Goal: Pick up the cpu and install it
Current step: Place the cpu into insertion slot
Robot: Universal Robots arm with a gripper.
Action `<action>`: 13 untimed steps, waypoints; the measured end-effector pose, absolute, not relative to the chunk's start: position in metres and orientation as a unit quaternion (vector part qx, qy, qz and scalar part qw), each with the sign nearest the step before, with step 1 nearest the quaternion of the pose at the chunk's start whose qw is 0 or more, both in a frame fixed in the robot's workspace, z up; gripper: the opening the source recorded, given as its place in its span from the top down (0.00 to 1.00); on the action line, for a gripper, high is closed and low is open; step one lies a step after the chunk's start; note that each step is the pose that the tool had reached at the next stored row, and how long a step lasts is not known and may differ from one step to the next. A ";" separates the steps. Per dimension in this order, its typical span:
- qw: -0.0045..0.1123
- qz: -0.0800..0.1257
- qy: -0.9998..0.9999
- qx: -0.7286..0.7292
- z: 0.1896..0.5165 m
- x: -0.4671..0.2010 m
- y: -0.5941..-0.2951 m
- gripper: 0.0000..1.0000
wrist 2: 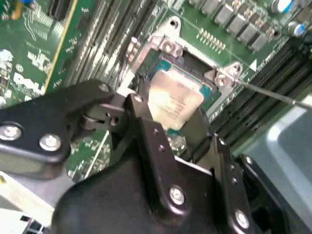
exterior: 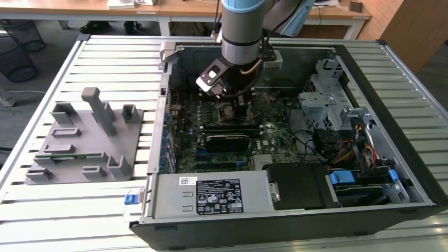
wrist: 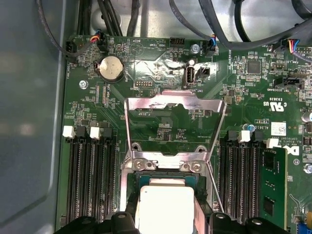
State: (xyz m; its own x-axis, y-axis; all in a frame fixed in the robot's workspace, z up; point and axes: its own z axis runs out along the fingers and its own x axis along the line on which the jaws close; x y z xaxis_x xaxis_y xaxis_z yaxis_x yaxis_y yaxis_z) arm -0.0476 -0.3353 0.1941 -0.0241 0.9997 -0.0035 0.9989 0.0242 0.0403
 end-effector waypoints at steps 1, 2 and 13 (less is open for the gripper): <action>0.015 0.013 0.715 0.698 0.194 -0.048 -0.335 0.47; 0.015 0.013 0.715 0.698 0.194 -0.048 -0.335 0.47; 0.015 0.013 0.715 0.698 0.194 -0.047 -0.336 0.47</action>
State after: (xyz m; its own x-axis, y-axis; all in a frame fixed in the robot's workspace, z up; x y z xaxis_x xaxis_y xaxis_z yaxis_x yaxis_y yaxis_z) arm -0.0465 -0.3357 0.1941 -0.0238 0.9997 -0.0038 0.9989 0.0239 0.0402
